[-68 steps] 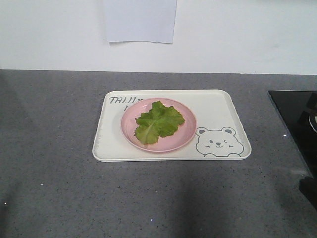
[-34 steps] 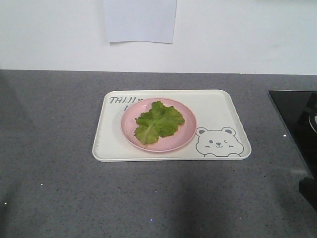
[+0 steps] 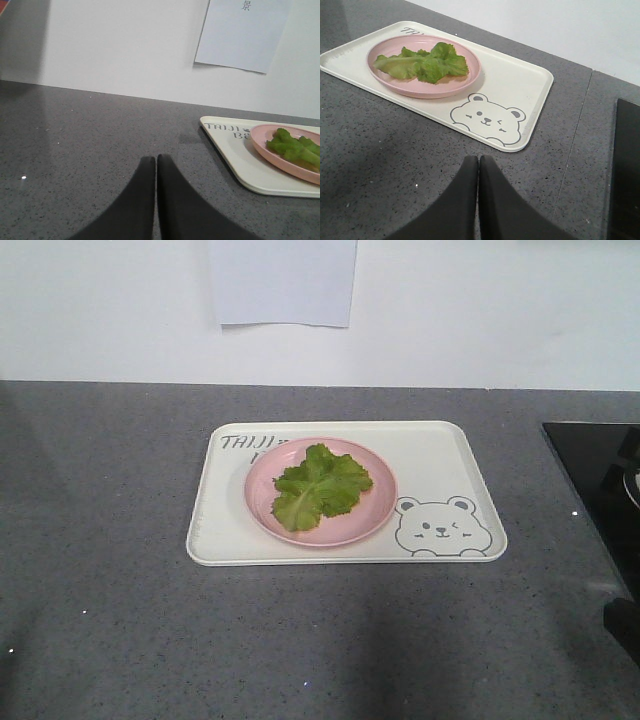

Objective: Transfer vegetables to tray and serve

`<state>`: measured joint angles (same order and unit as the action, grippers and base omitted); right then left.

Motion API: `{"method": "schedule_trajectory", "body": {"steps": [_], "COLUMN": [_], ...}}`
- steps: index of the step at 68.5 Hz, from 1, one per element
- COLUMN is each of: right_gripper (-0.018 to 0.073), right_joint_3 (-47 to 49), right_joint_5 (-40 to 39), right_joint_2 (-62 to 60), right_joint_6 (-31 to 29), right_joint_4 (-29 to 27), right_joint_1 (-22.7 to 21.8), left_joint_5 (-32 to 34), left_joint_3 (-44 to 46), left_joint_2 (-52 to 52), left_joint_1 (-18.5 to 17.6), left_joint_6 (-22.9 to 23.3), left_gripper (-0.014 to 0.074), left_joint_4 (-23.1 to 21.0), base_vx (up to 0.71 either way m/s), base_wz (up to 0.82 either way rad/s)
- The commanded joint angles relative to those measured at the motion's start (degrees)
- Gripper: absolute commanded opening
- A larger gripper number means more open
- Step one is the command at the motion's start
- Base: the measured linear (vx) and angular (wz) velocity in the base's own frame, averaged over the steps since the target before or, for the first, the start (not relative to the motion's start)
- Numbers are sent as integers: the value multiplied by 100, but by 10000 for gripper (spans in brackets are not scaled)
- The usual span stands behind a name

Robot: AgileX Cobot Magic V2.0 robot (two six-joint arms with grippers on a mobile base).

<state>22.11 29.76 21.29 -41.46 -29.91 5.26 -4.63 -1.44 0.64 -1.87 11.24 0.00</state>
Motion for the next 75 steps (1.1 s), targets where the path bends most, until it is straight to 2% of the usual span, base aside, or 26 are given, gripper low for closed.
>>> {"method": "schedule_trajectory", "body": {"steps": [1, 20, 24, 31, 37, 43, 58, 60, 65, 68, 75], "right_gripper": [-5, -5, -5, -5, -3, -3, -3, -3, -3, -3, -3], "right_joint_3": [146, 129, 122, -196, -707, -1192, -1959, -2050, -2309, -2484, -2459], "right_joint_5": [-326, -354, -494, -1182, -1813, -2290, -2787, -2930, -3211, -3411, -3048], "right_joint_2": [35, 35, 35, -84, -381, -813, -1921, -2033, -2247, -2242, -2226], "right_joint_6": [-34, -34, -28, 243, 772, 1468, 4421, 4867, 5558, 5861, 6354], "right_joint_4": [-68, -22, 111, 264, 308, 770, 3646, 3978, 4622, 4822, 4866], "right_joint_1": [-9, -9, -9, -9, -9, -9, -17, -17, -17, -25, -25], "left_joint_5": [378, 378, 378, 373, 373, 373, 373, 373, 373, 373, 370], "left_joint_3": [-157, -157, -157, -157, -157, -157, -157, -157, -157, -157, -157], "left_joint_2": [83, 83, 83, 83, 83, 83, 83, 83, 83, 83, 83], "left_joint_1": [20, 20, 20, 20, 20, 20, 20, 20, 20, 20, 20], "left_joint_6": [59, 59, 59, 59, 59, 59, 59, 59, 59, 59, 59], "left_gripper": [-6, -6, -6, -6, -6, -6, -6, -6, -6, -6, -6], "left_joint_4": [0, 0, 0, 0, 0, 0, 0, 0, 0, 0, 0], "base_vx": [0, 0, 0, 0, 0, 0, 0, 0, 0, 0, 0], "base_wz": [0, 0, 0, 0, 0, 0, 0, 0, 0, 0, 0]}}
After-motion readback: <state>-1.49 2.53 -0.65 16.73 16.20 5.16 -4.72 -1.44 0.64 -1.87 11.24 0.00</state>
